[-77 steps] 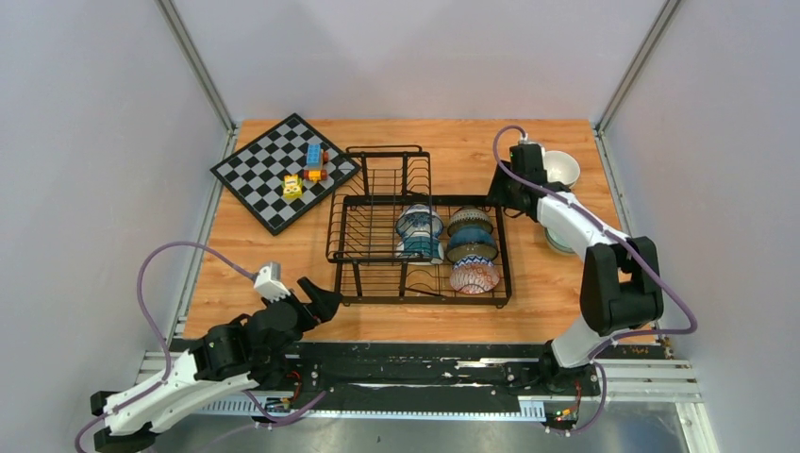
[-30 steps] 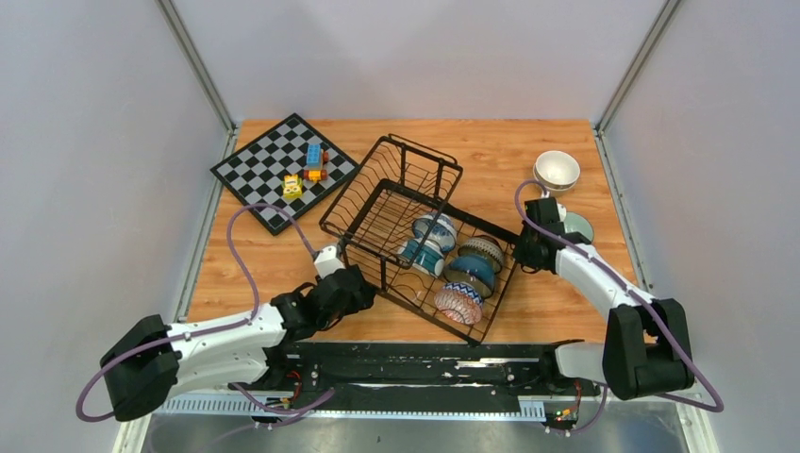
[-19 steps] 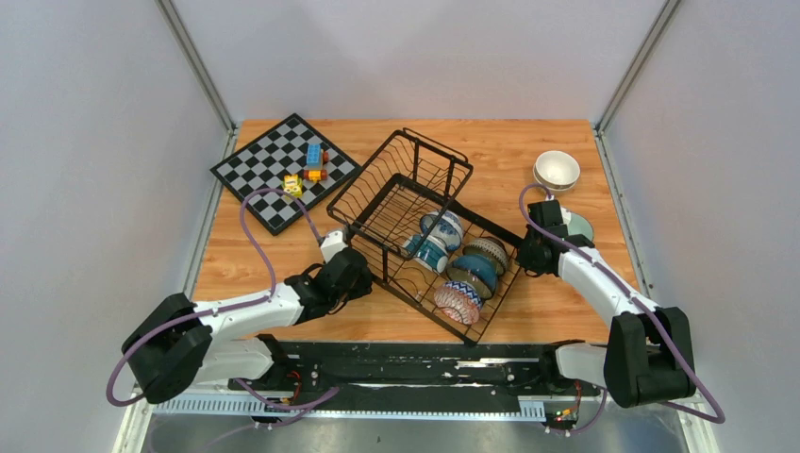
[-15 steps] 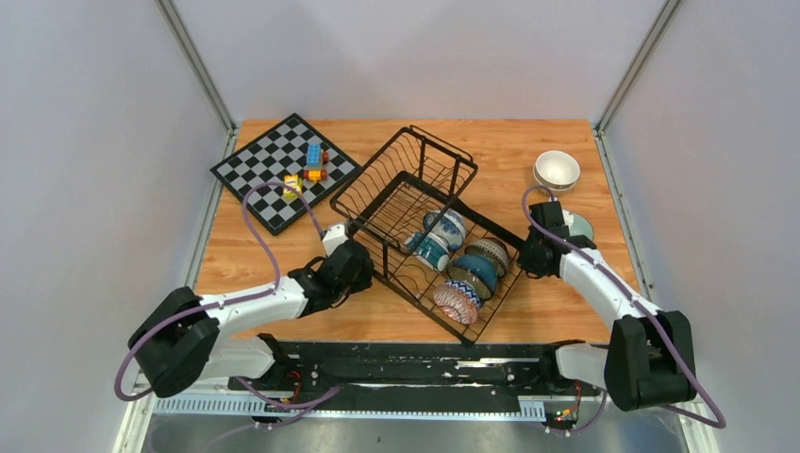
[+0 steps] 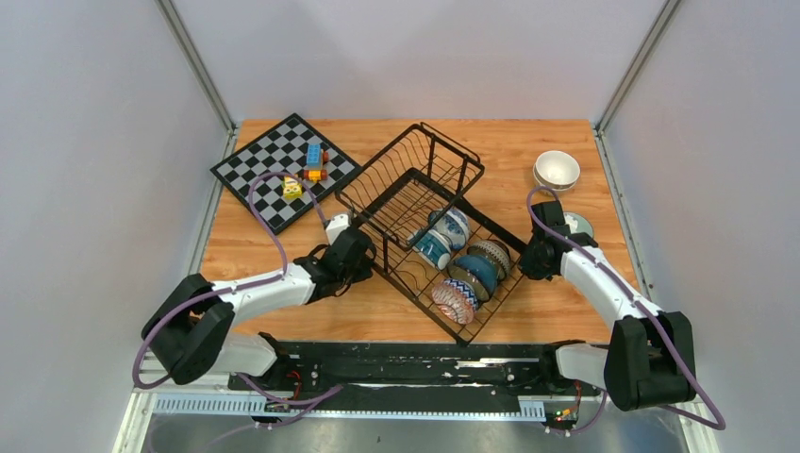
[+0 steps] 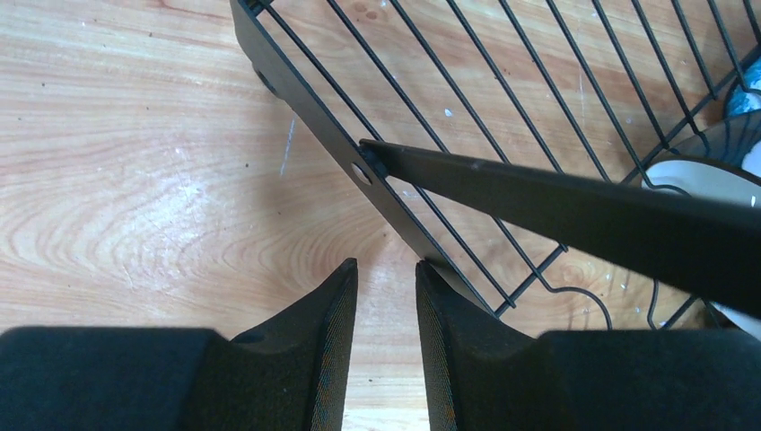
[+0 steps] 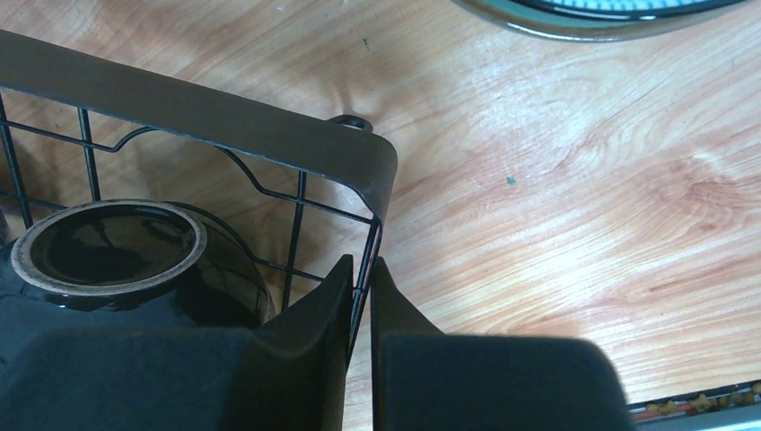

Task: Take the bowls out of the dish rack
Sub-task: Adjust the dish rack at the center of the board.

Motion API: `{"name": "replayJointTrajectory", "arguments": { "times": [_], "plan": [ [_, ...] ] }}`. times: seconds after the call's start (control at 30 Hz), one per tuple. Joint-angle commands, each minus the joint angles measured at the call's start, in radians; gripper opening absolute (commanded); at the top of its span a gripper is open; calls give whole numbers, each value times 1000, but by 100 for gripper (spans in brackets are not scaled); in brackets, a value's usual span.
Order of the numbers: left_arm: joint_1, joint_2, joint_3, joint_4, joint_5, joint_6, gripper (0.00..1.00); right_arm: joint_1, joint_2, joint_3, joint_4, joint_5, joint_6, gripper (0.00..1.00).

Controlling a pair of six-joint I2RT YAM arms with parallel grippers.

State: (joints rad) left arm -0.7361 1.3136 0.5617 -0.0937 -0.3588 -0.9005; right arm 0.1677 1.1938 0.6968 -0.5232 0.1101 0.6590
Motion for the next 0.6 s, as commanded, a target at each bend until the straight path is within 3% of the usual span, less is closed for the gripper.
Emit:
{"name": "replayJointTrajectory", "arguments": {
  "times": [0.0,0.57],
  "plan": [
    [31,28,113,327,41,6,34,24,-8,80,120,-255,38,0],
    [84,65,183,352,85,29,33,26,-24,123,121,-347,117,0]
  ]
}}
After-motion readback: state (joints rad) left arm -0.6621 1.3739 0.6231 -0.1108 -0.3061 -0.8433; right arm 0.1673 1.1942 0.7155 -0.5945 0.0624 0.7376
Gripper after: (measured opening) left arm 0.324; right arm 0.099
